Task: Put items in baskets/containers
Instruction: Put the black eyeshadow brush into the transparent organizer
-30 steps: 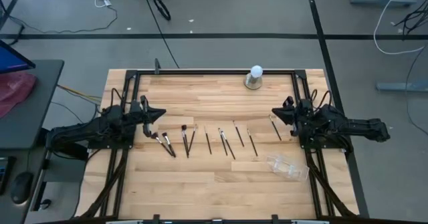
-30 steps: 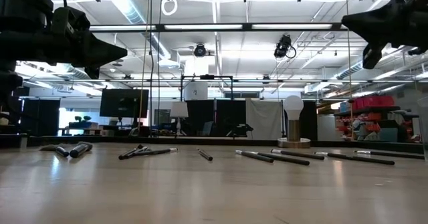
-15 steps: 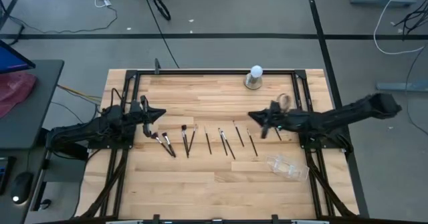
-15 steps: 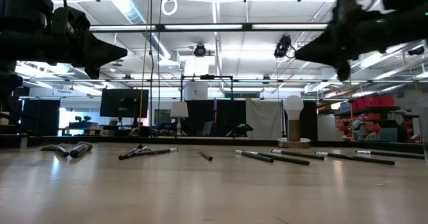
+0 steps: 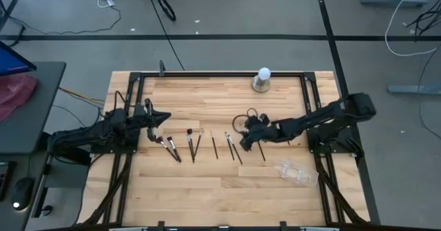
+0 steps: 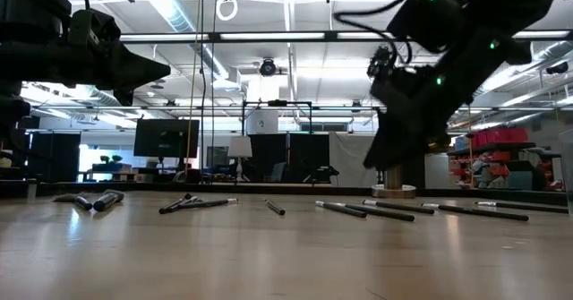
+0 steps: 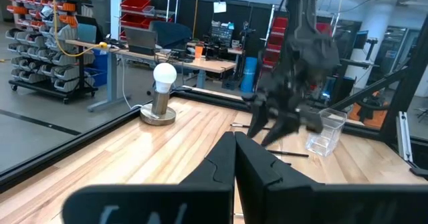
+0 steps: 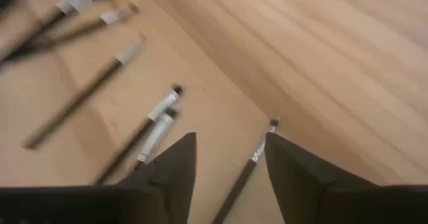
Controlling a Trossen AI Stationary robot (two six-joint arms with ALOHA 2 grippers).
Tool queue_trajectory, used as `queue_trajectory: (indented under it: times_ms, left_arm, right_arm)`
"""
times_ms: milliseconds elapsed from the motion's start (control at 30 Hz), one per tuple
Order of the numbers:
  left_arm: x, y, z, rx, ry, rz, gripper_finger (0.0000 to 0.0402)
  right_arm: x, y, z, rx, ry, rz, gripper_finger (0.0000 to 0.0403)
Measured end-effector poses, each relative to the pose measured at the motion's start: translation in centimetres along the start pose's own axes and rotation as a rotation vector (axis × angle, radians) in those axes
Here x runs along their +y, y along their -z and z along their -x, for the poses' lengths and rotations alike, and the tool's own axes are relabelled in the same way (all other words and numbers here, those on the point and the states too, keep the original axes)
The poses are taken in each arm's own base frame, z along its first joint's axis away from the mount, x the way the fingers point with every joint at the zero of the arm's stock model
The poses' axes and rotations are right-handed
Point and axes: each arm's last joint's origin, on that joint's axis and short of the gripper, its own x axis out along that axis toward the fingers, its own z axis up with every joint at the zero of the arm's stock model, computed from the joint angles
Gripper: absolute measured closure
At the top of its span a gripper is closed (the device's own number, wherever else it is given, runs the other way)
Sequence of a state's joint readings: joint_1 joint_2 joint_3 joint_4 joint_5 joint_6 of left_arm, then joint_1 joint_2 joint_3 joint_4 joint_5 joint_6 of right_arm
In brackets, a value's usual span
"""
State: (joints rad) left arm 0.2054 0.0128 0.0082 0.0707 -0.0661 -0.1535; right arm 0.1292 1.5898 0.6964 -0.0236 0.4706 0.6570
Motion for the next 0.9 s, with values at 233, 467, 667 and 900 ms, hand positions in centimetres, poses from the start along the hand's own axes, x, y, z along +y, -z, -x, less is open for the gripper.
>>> queue_trajectory:
  times_ms: [233,467,667,900]
  left_arm:
    - [0.0,0.0,0.0,0.0,0.0,0.0,0.0396]
    - [0.0,0.0,0.0,0.0,0.0,0.0,0.0396]
    - [0.0,0.0,0.0,0.0,0.0,0.0,0.0396]
    - [0.0,0.0,0.0,0.0,0.0,0.0,0.0396]
  right_arm:
    - [0.1,2.2,-2.6,-0.01,0.177,0.023,0.0233]
    - [0.2,3.0,-3.7,0.001,0.181,0.015,0.0273]
    - [0.3,3.3,-4.1,0.016,0.18,0.0,0.0312]
    - [0.0,4.1,-4.5,0.028,0.181,-0.021,0.039]
